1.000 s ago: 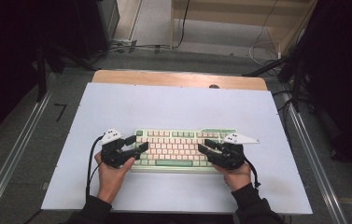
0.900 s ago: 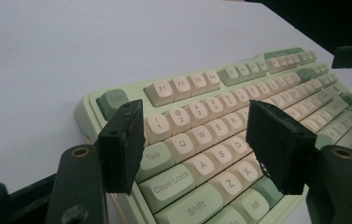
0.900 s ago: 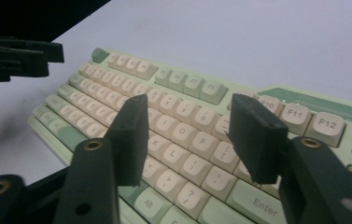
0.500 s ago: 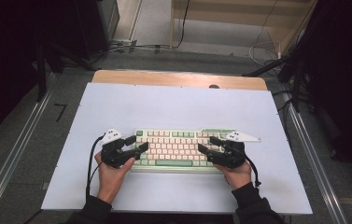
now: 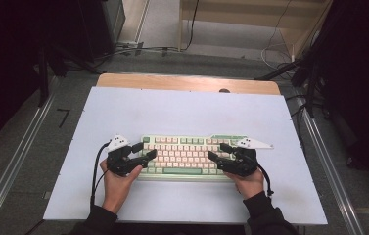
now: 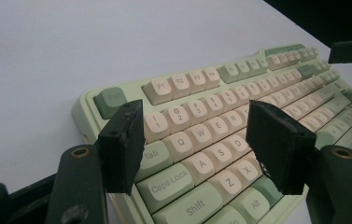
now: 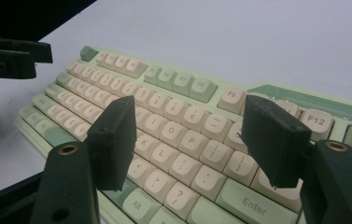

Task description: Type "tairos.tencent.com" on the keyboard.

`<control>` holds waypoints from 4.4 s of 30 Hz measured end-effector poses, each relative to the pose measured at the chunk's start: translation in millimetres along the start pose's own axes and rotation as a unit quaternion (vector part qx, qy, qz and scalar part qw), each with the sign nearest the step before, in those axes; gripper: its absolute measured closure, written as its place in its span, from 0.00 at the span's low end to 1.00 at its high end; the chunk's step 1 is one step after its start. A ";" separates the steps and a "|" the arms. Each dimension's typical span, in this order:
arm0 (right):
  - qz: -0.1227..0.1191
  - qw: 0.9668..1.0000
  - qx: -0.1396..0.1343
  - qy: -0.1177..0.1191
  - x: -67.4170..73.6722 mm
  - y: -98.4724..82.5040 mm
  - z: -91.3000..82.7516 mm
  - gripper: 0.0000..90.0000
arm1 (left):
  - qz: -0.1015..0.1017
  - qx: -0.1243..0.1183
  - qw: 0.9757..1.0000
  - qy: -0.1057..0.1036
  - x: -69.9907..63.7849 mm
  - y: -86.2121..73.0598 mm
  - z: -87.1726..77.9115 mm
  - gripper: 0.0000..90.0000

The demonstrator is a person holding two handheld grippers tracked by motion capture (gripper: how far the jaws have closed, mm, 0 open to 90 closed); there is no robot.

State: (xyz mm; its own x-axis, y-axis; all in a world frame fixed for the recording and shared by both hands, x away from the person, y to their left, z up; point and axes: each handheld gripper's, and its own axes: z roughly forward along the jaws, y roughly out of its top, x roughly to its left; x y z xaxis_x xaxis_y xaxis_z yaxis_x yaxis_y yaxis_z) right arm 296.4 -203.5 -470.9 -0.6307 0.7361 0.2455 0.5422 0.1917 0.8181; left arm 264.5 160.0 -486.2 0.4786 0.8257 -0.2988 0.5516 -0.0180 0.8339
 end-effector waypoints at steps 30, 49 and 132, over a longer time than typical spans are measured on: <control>-0.003 1.000 0.002 -0.004 1.8 -0.3 0.4 0.41 | 0.054 0.065 0.994 -0.069 -38.1 22.3 56.2 1.00; -0.002 1.000 0.001 -0.004 1.7 -0.3 0.2 0.41 | 0.079 0.111 0.990 -0.046 -42.0 25.7 74.3 1.00; -0.003 1.000 0.005 -0.006 1.7 -0.3 1.9 0.42 | 0.054 0.080 0.994 -0.043 -17.7 17.7 45.0 1.00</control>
State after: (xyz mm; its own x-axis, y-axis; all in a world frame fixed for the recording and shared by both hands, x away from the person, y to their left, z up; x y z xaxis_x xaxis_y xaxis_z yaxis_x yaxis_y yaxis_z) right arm 296.2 -201.1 -471.7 -0.6275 0.7424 0.2349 0.5438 0.2019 0.8146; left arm 296.5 119.7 -487.0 0.5937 0.7630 -0.2558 0.5921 -0.1990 0.7809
